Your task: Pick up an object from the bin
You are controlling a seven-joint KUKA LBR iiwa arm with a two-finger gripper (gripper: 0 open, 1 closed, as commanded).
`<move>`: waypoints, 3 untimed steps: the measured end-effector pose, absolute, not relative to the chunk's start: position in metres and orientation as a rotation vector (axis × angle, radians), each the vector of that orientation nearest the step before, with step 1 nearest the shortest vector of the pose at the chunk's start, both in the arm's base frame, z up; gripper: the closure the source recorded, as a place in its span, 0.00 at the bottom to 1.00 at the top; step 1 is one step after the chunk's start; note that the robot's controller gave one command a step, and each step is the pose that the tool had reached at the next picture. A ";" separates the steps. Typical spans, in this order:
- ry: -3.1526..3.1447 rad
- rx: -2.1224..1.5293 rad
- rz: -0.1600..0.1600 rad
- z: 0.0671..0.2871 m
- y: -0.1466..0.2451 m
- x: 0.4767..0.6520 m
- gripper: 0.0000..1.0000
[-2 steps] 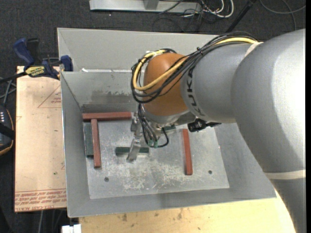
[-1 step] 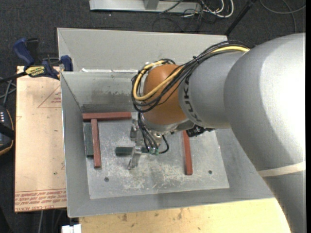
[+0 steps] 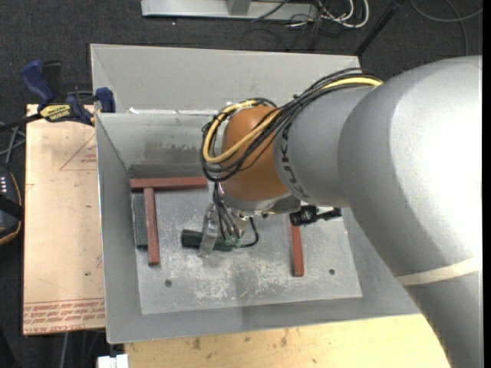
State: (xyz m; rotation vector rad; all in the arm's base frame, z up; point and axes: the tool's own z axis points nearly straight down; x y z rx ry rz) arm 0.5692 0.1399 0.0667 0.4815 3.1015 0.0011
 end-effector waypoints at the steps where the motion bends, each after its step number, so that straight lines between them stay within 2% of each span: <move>1: 3.096 0.508 0.002 0.069 0.141 0.569 1.00; 2: 3.098 0.526 0.000 0.073 0.141 0.568 1.00; 3: 3.102 0.516 -0.002 0.087 0.141 0.567 1.00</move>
Offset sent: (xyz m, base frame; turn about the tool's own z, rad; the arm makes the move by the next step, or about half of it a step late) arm 0.0001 -0.0001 0.0543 0.0000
